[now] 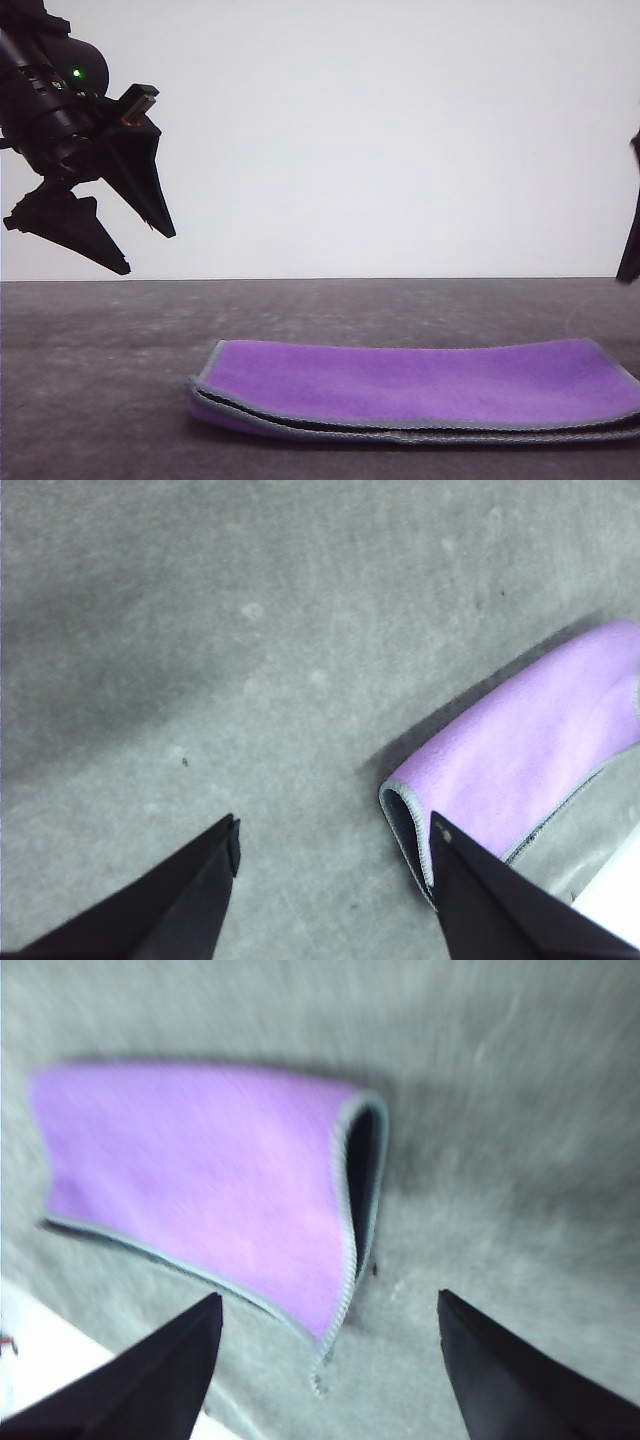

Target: Fold clothes

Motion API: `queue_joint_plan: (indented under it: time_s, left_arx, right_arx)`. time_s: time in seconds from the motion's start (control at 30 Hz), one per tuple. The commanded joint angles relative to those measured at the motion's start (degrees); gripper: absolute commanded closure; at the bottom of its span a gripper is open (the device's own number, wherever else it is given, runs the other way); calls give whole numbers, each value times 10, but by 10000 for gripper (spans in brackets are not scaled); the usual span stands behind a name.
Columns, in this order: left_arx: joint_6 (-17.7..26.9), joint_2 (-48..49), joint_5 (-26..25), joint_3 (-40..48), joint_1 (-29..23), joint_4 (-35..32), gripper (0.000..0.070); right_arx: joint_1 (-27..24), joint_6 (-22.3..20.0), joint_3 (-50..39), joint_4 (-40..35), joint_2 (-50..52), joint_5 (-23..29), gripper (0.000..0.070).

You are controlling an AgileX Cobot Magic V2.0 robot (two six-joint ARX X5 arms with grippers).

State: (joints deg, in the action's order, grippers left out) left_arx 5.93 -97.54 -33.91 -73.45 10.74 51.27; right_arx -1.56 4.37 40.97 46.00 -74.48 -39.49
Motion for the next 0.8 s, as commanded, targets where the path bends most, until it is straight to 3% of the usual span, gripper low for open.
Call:
queue_joint_plan:
  time_s: [0.0,0.47,0.53,0.63,0.67,0.77]
  left_arx:
    - [-2,-4,0,-11,1,-1,333]
    - [-2,-4,0,-11,1,-2,333]
    - [-2,-4,0,-11,1,-2,333]
    - [-2,-4,0,-11,1,-2,333]
    - [-2,-4,0,-11,1,-2,333]
    - [-2,-4,0,-11,1,-2,333]
  right_arx:
    - [7,11,2,-17,-21,-4,268]
    - [56,15,2,-72,-119,-41,295]
    - [60,11,2,-74,-122,-41,383]
    - [64,2,2,-75,-122,-41,628]
    - [64,-4,2,-76,-122,-41,680]
    - [64,-8,2,-82,-122,-41,700]
